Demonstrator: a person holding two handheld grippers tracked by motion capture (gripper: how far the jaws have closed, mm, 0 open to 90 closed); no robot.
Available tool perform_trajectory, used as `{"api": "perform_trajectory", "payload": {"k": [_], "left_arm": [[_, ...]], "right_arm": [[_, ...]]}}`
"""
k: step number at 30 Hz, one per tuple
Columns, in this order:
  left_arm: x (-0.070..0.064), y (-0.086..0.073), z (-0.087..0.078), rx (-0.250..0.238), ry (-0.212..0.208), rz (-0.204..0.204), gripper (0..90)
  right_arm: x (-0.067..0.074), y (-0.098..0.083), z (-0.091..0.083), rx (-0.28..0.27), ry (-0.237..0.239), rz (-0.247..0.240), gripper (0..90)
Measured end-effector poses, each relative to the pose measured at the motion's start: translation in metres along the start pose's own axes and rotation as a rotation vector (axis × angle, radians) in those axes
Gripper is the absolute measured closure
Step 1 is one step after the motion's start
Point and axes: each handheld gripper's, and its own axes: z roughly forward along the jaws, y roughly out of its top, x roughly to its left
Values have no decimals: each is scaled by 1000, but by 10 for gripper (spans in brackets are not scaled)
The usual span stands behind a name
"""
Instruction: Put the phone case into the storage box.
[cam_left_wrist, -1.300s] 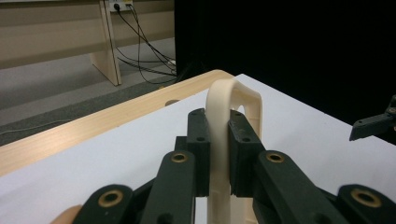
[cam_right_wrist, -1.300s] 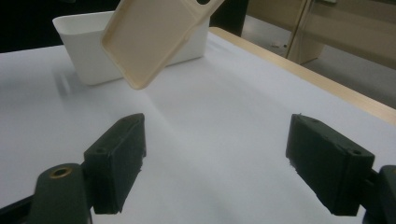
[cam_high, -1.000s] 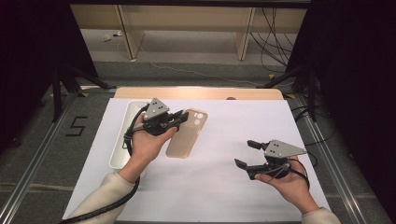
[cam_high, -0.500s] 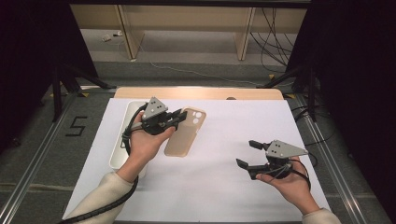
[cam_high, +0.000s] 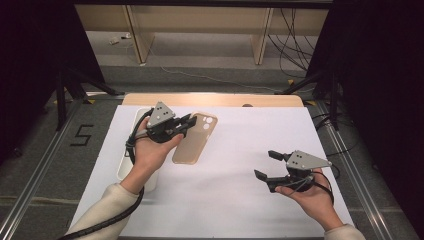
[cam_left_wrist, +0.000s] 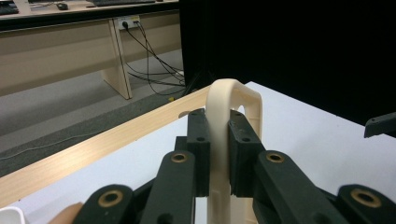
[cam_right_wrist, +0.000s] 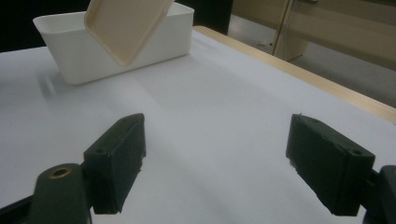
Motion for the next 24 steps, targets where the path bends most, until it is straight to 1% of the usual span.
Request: {"api": "perform_trajectory", "payload": {"k": [4, 7, 15, 24], "left_arm": [[2, 1, -2, -2, 0, 11, 811], [5, 1, -3, -5, -1, 8, 811], [13, 2, -8, -7, 17, 17, 811], [22, 4, -15, -17, 35, 13, 811]], "right_arm": [[0, 0, 0, 0, -2, 0, 212], [0, 0, 0, -2, -2, 1, 212], [0, 0, 0, -3, -2, 2, 212], [0, 0, 0, -2, -2, 1, 212]]}}
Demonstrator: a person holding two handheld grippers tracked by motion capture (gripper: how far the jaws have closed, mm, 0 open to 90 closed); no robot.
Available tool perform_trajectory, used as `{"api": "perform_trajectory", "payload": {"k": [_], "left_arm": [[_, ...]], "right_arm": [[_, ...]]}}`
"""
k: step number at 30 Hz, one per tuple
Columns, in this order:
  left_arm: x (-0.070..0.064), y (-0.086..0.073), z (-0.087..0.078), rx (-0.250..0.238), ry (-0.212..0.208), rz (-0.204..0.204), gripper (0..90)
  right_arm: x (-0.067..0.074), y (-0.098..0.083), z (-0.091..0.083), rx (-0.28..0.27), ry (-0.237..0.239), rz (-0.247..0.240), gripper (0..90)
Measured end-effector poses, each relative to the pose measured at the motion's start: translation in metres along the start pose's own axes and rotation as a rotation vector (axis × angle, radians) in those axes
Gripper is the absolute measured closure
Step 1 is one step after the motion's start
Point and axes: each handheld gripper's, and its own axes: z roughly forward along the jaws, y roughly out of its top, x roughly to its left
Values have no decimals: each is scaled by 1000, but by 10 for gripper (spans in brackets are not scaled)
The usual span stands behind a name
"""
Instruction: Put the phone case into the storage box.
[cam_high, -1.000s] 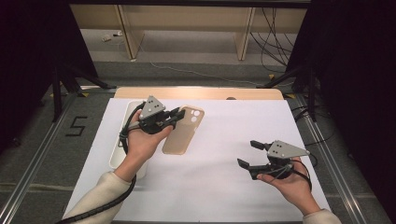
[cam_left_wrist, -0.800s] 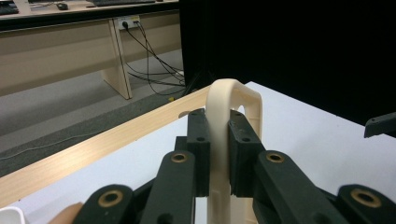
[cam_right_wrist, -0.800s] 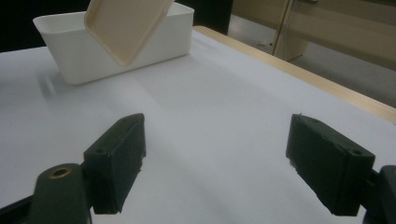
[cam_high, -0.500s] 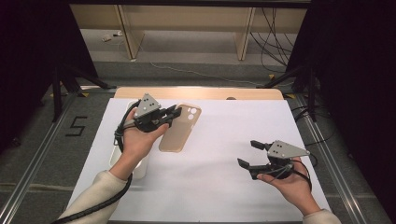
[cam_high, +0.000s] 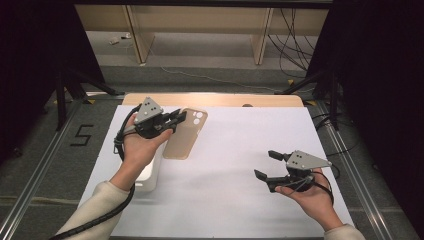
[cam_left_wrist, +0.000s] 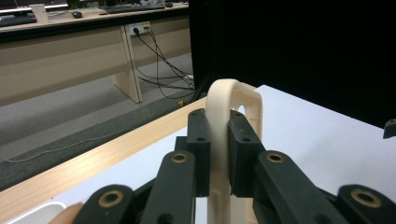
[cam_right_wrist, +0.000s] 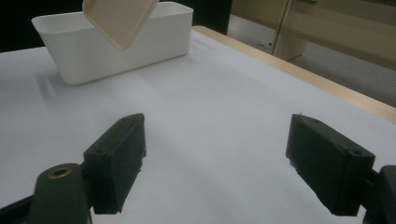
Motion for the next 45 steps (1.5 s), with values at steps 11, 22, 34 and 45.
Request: {"api": "perform_trajectory", "payload": {"k": [11, 22, 34, 45], "left_arm": [[9, 1, -6, -2, 23, 5, 811], [19, 2, -12, -5, 51, 12, 811], [30, 2, -17, -12, 68, 15, 811], [38, 2, -21, -24, 78, 18, 811]], "right_arm": [[0, 0, 0, 0, -2, 3, 212], [0, 0, 0, 0, -2, 5, 211], [-1, -1, 0, -1, -2, 8, 212], [-1, -1, 0, -2, -5, 9, 212]]}}
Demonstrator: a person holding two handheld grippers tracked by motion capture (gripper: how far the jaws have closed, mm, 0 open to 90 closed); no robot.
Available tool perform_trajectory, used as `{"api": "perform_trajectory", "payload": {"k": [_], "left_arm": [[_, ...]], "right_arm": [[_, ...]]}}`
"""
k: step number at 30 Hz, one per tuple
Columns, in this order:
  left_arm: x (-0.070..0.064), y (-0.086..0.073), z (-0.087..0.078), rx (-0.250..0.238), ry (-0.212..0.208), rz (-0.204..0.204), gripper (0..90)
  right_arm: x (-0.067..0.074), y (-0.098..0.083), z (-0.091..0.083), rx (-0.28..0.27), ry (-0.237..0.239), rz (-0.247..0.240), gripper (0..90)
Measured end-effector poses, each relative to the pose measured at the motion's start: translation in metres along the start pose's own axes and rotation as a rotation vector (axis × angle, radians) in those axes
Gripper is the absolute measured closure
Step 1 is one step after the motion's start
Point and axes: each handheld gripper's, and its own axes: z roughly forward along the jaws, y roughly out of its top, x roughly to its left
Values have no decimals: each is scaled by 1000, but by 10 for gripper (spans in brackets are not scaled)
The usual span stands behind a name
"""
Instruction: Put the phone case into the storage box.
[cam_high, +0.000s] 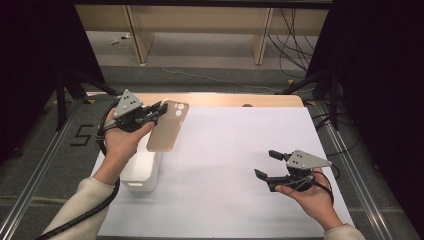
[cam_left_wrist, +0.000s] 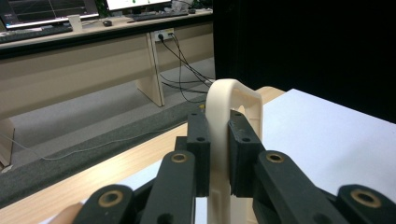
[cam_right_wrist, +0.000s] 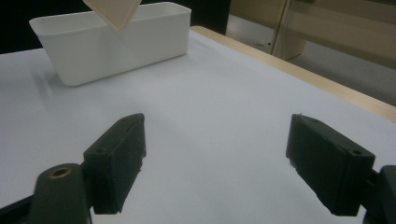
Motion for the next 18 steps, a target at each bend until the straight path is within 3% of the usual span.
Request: {"api": "perform_trajectory", "payload": {"k": [18], "left_arm": [[15, -2, -3, -11, 25, -3, 811]], "right_arm": [[0, 0, 0, 4, -1, 3, 212]]}}
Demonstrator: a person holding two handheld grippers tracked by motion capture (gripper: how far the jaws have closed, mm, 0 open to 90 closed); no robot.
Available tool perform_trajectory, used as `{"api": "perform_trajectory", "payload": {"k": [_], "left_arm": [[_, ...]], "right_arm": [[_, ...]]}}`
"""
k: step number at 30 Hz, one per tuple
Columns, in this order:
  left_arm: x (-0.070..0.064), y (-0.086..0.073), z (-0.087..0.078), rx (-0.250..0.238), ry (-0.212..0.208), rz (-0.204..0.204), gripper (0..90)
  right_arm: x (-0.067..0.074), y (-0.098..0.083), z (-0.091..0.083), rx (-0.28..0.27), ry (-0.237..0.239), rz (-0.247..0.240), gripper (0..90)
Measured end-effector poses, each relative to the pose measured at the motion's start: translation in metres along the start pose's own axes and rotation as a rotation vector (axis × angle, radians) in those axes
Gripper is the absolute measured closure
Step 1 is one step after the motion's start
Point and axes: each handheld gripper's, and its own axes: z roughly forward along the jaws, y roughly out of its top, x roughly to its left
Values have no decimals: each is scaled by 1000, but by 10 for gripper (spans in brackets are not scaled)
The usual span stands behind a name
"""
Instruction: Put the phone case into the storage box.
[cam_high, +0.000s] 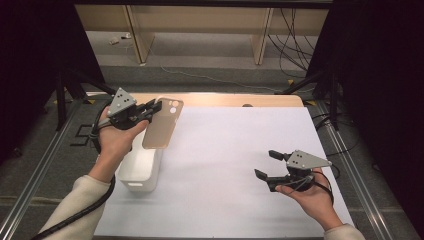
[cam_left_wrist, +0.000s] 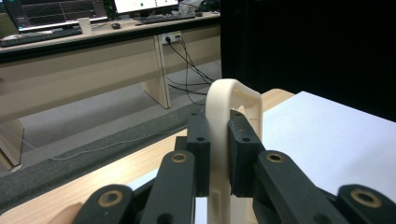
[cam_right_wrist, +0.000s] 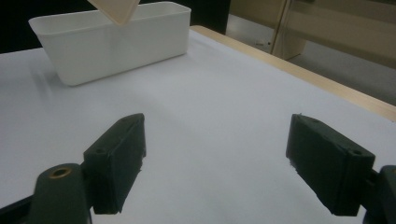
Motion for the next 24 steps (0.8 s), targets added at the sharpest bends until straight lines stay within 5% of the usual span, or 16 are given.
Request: {"api": "perform_trajectory", "payload": {"k": [24], "left_arm": [[18, 4, 2, -13, 24, -1, 811]], "right_arm": [[0, 0, 0, -2, 0, 0, 212]]}}
